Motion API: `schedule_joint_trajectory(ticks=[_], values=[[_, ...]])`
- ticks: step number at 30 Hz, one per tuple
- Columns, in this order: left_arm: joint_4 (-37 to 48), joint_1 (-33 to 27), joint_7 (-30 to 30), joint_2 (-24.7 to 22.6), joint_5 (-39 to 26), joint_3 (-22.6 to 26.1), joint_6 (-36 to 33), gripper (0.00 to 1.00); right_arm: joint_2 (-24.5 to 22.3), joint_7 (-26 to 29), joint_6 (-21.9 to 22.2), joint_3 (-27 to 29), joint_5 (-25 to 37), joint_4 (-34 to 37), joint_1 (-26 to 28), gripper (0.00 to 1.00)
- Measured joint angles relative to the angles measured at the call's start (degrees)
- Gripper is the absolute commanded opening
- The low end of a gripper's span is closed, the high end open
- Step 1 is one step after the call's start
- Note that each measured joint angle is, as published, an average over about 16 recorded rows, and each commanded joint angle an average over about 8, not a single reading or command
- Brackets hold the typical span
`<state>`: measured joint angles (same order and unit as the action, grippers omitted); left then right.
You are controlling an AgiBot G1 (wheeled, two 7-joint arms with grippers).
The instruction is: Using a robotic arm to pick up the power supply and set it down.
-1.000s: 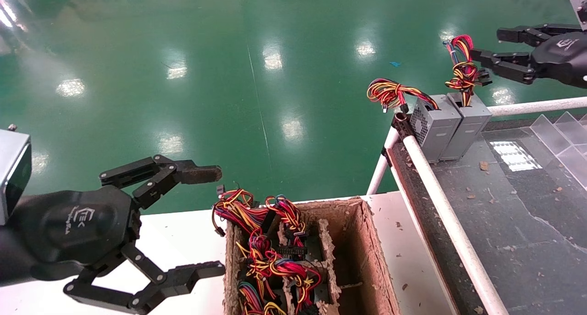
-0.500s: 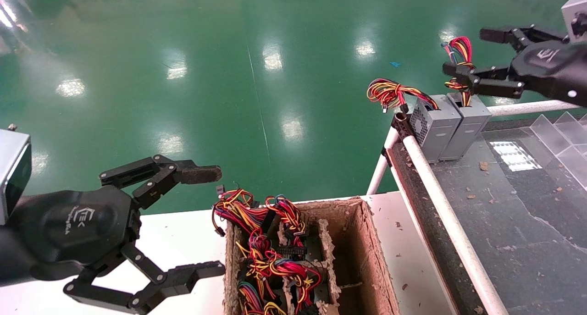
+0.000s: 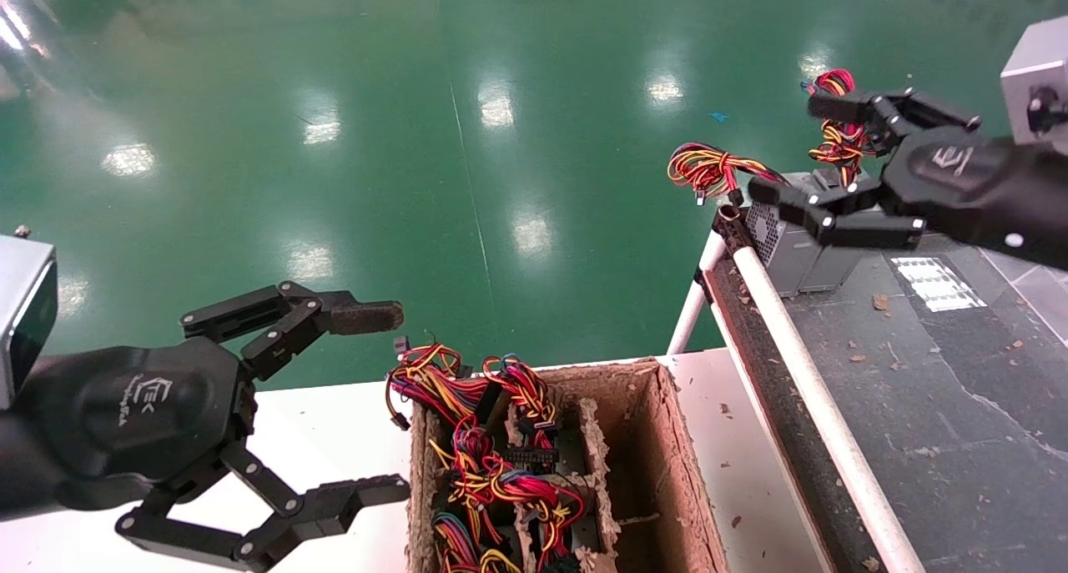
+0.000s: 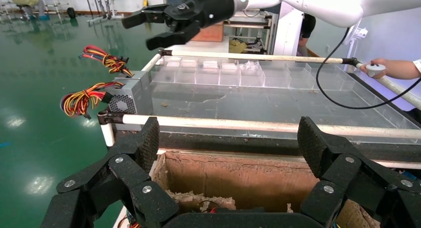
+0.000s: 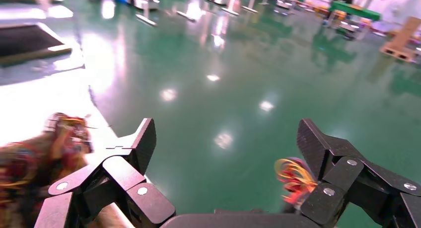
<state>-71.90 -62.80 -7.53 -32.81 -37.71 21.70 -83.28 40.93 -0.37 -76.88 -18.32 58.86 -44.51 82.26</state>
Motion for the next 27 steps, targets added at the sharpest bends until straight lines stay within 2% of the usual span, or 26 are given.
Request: schedule_joint_trajectory(ticks=[18, 27], values=[[0.0, 0.0, 0.0, 0.0, 0.0, 0.0, 0.0, 1.00, -4.2, 7.9, -6.2, 1.6, -12.0, -20.6, -14.6, 1.00], [0.0, 0.0, 0.0, 0.0, 0.0, 0.0, 0.0, 1.00, -5.8, 10.8, -8.6, 2.3, -16.7, -28.5, -20.3, 1.00]])
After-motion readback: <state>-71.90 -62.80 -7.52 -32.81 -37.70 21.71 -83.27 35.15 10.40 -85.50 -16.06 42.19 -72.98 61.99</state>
